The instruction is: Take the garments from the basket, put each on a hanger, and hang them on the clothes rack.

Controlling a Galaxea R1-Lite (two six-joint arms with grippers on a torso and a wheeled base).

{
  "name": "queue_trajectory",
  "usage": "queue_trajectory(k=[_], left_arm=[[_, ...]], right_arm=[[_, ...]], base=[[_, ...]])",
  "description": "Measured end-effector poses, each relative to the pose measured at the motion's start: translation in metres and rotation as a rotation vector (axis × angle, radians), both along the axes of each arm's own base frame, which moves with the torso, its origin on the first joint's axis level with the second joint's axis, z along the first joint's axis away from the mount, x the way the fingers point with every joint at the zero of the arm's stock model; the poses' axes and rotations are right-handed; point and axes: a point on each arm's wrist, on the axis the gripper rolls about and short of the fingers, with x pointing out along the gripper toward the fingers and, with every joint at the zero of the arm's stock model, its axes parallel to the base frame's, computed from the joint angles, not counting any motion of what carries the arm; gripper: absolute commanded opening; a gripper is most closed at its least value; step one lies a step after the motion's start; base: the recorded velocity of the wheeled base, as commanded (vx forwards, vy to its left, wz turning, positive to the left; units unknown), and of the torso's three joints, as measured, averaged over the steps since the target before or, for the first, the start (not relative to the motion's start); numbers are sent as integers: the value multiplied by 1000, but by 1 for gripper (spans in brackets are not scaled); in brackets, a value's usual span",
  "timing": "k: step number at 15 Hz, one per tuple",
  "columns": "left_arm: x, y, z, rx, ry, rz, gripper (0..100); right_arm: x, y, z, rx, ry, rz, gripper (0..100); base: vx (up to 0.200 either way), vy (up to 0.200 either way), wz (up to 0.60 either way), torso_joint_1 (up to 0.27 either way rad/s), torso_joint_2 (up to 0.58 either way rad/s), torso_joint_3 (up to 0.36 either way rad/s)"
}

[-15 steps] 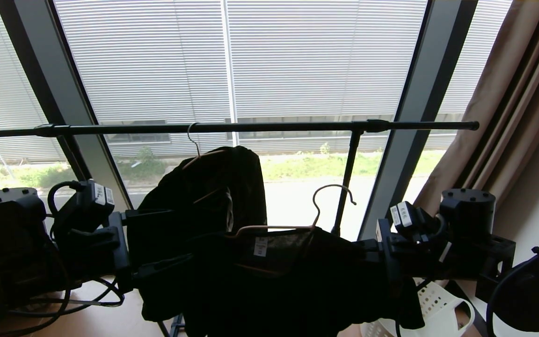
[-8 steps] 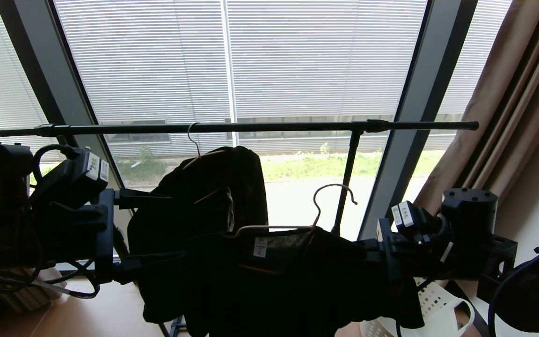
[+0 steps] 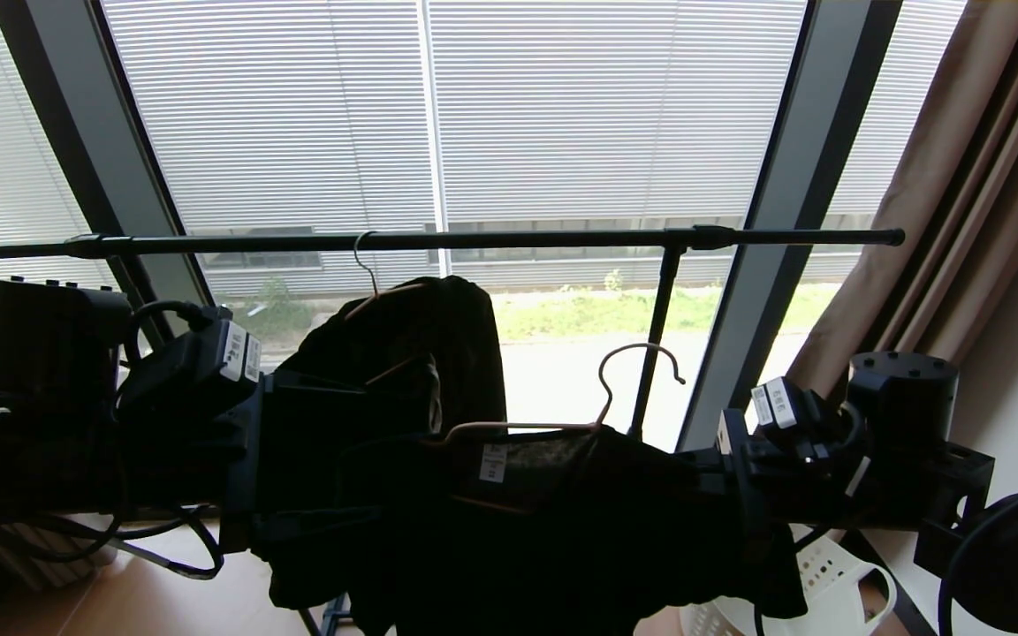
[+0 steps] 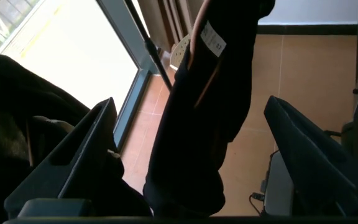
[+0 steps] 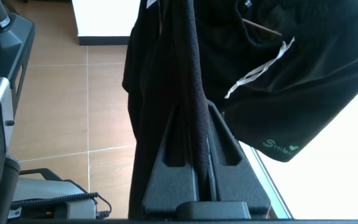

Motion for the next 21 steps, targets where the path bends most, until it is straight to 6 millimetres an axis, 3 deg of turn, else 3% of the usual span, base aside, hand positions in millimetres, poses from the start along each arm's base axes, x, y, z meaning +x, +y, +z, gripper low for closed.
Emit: queue_trajectory(k=[7, 15, 21], left_arm=[[11, 2, -15, 50, -20, -17, 100], [18, 1, -16, 71, -19, 9, 100], [25, -12, -12, 100, -43, 12, 100]], right_arm=[[-7, 3, 4, -2, -35, 23, 0], [-13, 3, 7, -1, -50, 40, 0], [-21, 12, 7, -1, -48, 81, 0]], base=[[0, 0, 0, 0, 0, 0], [0, 0, 0, 0, 0, 0], [0, 0, 0, 0, 0, 0]])
